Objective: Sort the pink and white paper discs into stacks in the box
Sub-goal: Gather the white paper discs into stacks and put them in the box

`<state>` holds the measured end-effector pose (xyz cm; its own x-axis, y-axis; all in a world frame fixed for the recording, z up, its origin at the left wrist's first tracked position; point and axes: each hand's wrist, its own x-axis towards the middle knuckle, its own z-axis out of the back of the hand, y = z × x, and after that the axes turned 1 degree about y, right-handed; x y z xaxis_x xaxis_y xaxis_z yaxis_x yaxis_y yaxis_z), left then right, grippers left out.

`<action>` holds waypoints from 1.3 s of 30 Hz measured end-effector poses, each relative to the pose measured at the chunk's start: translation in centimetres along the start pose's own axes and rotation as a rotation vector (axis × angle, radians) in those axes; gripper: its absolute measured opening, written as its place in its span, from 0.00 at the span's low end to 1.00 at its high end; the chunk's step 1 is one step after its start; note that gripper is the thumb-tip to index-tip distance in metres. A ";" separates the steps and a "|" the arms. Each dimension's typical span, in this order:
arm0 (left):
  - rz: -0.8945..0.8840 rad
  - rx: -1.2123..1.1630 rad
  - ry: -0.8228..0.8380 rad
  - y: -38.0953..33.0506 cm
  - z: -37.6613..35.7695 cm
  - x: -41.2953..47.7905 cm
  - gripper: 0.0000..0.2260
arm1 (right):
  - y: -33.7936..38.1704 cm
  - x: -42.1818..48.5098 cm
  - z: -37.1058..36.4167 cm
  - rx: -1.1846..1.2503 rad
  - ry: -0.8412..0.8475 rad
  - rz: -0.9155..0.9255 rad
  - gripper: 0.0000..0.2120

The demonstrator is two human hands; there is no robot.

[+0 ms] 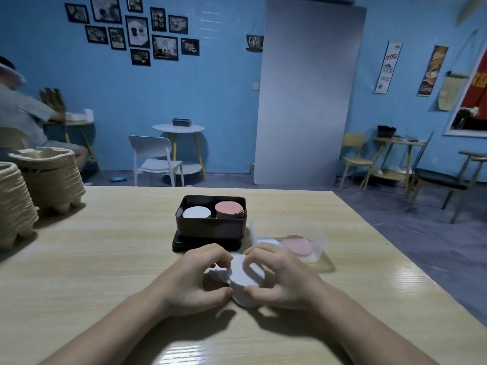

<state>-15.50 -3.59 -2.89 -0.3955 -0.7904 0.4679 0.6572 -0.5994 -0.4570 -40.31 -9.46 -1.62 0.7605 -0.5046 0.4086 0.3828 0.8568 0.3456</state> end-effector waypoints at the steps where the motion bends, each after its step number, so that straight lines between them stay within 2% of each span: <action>1: -0.001 0.009 0.009 0.2 0.0 0.2 0.14 | -0.3 0.1 0.0 -0.006 0.011 -0.005 0.14; 9: 0.103 0.062 0.009 0.7 -0.6 -0.5 0.20 | -1.9 -0.1 0.3 -0.029 -0.022 -0.048 0.14; 17: 0.014 0.350 0.054 -0.1 -1.0 0.4 0.25 | -2.6 -1.3 0.6 -0.042 -0.030 -0.138 0.15; 23: 0.019 0.339 0.151 -0.1 -1.2 0.8 0.28 | -2.8 -1.3 0.1 -0.045 -0.013 -0.153 0.16; 30: 0.032 0.308 0.112 0.3 -0.5 -0.2 0.22 | -2.9 -1.5 -0.1 -0.034 -0.017 -0.179 0.15; 35: 0.038 0.286 0.109 -0.1 -0.4 -0.1 0.28 | -3.1 -1.2 -0.4 -0.036 -0.010 -0.173 0.15; 39: 0.031 0.290 0.135 -0.9 -1.1 0.9 0.29 | -3.3 -1.4 -0.4 -0.039 -0.007 -0.186 0.15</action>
<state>-17.19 -3.88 -2.92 -0.4409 -0.8291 0.3438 0.8183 -0.5287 -0.2255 -42.38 -11.53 -3.65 0.6712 -0.6553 0.3465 0.5366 0.7521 0.3826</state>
